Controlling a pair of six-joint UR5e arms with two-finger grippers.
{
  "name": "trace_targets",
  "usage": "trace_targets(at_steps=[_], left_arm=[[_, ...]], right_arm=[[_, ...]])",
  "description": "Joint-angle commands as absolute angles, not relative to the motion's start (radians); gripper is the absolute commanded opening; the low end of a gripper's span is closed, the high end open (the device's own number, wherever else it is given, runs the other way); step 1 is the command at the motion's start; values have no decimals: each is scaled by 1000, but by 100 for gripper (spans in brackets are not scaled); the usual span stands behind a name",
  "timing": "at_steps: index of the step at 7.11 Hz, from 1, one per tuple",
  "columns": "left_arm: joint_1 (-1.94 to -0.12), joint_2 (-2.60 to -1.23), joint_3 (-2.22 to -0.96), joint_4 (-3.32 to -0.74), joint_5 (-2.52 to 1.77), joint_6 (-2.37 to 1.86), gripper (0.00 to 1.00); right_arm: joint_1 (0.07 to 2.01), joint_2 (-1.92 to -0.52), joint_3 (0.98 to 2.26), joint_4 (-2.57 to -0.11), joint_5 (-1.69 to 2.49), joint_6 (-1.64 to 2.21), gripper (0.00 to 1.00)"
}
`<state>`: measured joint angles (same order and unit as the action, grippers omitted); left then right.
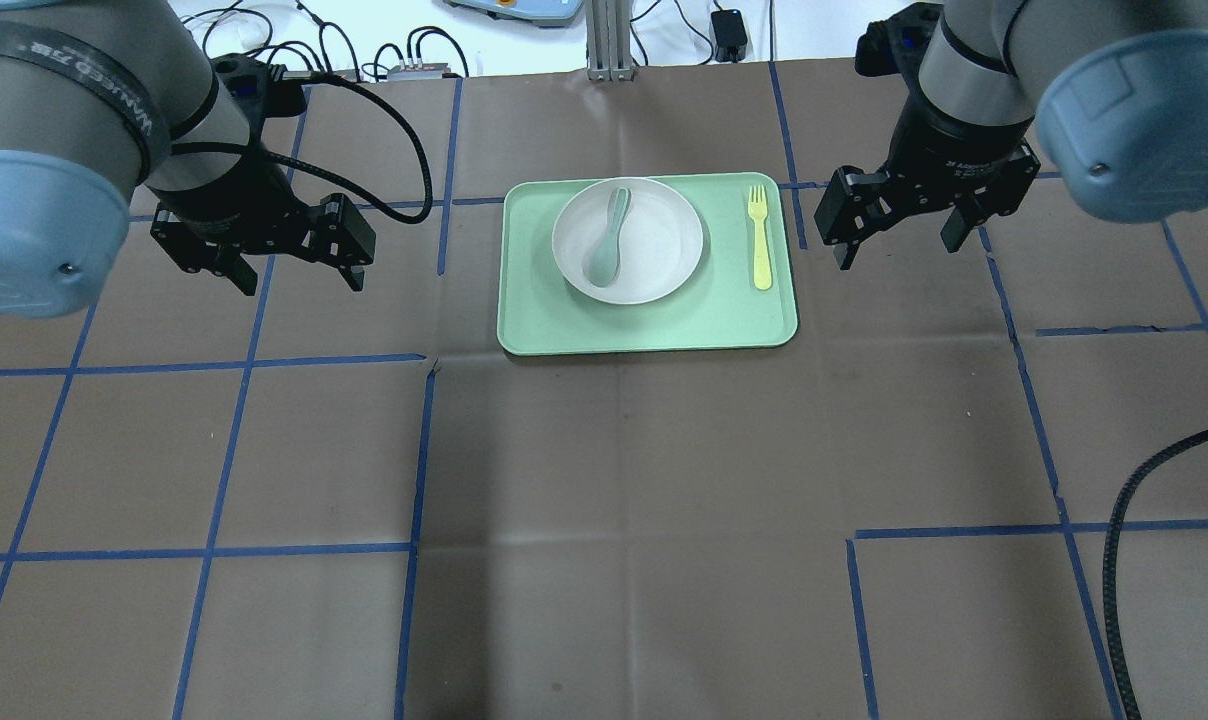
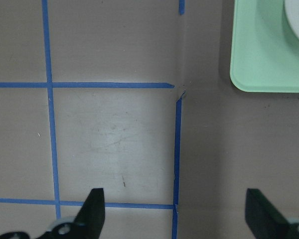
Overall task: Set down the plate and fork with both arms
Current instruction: 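Open the right gripper and raise it away from the tray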
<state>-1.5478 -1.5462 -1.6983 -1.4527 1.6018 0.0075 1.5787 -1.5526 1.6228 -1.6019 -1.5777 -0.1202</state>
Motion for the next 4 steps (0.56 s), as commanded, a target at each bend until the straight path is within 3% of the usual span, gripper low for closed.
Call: trace_targets(at_steps=[1,4], left_arm=[[-1548,-1546,-1698,-1453,1601,6,100],[-1548,-1546,-1698,-1453,1601,8,100]], right_arm=[[1575,-1551,1574,-1524,-1585,-114,100],[1578,-1552,1569,-1514,-1585,-114,100]])
